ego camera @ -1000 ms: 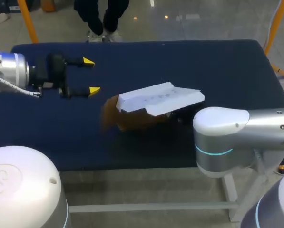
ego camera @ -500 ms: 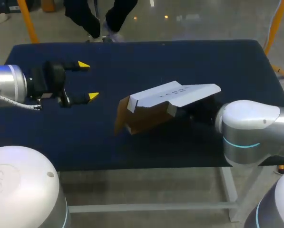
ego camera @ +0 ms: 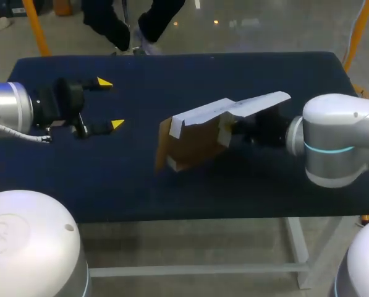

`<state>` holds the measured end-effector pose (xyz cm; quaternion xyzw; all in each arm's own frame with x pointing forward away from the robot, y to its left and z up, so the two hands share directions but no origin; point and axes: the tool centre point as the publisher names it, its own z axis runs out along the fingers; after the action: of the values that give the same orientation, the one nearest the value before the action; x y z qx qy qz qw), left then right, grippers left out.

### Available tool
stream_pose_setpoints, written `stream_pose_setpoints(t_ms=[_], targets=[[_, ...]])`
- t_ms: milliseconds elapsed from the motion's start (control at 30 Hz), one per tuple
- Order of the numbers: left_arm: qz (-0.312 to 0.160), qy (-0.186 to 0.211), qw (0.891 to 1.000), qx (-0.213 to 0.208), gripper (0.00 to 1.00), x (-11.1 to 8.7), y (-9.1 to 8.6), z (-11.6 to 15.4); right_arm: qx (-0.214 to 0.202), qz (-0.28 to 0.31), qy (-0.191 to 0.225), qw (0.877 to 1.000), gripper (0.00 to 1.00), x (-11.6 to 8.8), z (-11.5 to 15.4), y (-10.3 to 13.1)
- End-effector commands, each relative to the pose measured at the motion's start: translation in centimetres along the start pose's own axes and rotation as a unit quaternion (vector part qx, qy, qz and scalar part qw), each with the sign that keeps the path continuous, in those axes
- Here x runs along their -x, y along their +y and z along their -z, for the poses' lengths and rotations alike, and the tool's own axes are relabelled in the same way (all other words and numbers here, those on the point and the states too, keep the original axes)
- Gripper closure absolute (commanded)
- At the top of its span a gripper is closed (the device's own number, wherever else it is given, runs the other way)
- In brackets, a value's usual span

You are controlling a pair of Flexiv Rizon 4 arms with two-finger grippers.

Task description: Assemble the packaging by folding the flat box into shape, placing the metal phone stand inside, and closing the box properly

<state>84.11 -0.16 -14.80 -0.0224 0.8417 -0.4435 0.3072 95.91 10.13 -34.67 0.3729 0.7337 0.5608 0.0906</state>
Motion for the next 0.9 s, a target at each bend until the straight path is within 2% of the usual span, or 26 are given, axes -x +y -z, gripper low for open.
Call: stream_pose_setpoints(t_ms=[33, 300, 333, 400, 433, 900], targets=[[-0.003, 0.009, 1.000, 0.009, 0.00, -0.1, -0.1, 0.4, -0.129, -0.010, -0.001, 0.992, 1.00, -0.2, -0.4, 0.5], [-0.019, 0.024, 0.999, 0.028, 0.00, -0.1, 0.2, 0.3, -0.197, -0.037, 0.009, 0.980, 1.00, -0.2, -0.5, -0.1], [-0.020, 0.029, 0.999, 0.030, 0.00, -0.1, 0.2, 0.4, -0.210, -0.039, 0.013, 0.977, 1.00, -0.3, -0.6, -0.2], [-0.015, 0.068, 0.997, 0.038, 0.00, -0.1, 0.4, 0.5, -0.235, -0.049, 0.013, 0.971, 1.00, -0.3, -0.6, -0.5], [-0.015, 0.068, 0.997, 0.038, 0.00, -0.1, 0.4, 0.5, -0.253, -0.050, 0.010, 0.966, 1.00, -0.4, -0.6, -0.6], [-0.015, 0.068, 0.997, 0.038, 0.00, -0.1, 0.4, 0.5, -0.253, -0.050, 0.010, 0.966, 1.00, -0.4, -0.6, -0.6]])
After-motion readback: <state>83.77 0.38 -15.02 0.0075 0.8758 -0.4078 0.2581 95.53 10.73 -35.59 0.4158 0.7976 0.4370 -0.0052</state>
